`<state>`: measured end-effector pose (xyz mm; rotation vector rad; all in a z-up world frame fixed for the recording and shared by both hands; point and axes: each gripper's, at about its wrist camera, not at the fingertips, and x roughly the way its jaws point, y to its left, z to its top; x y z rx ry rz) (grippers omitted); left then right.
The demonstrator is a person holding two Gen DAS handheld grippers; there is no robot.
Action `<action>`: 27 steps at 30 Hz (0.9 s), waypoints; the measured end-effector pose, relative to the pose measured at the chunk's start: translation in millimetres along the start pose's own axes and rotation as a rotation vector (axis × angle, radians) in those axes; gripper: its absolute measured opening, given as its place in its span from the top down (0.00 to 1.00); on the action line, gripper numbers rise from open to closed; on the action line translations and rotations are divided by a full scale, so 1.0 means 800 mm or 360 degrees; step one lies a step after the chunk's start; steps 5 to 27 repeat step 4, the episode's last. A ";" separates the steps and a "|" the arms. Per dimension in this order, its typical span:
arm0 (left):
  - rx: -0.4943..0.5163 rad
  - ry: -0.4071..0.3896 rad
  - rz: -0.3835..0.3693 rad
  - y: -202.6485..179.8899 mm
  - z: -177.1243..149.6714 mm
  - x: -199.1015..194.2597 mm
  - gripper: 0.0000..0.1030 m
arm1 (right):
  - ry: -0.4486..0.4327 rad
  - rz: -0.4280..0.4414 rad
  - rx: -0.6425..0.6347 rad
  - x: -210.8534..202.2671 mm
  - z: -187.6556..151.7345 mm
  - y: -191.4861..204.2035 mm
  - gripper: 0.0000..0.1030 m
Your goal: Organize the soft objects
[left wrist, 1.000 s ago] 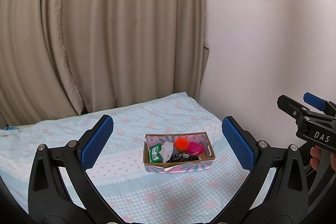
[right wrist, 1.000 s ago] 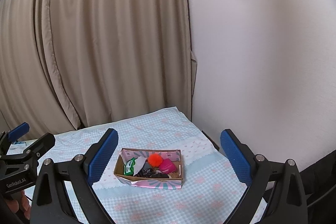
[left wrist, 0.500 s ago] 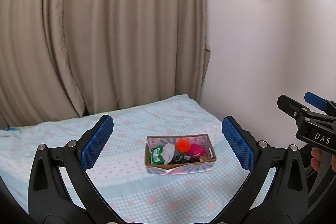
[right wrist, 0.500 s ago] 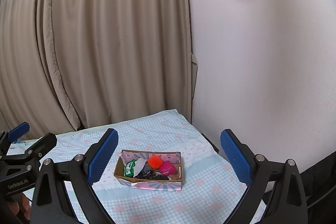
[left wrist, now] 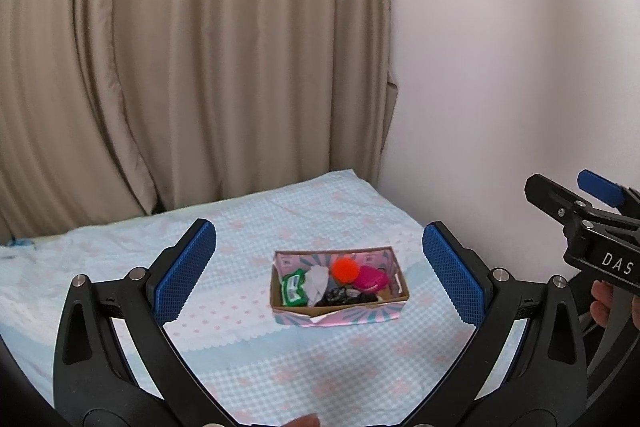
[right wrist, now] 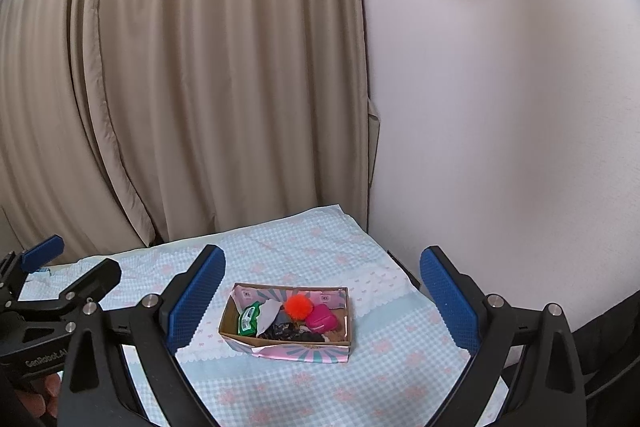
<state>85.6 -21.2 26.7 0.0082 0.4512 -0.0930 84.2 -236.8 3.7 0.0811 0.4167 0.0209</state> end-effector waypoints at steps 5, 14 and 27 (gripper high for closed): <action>0.0018 0.0006 0.0044 -0.002 0.000 0.008 0.00 | 0.0019 0.0003 0.0007 0.011 -0.002 -0.002 0.06; 0.0018 0.0006 0.0044 -0.002 0.000 0.008 0.00 | 0.0019 0.0003 0.0007 0.011 -0.002 -0.002 0.06; 0.0018 0.0006 0.0044 -0.002 0.000 0.008 0.00 | 0.0019 0.0003 0.0007 0.011 -0.002 -0.002 0.06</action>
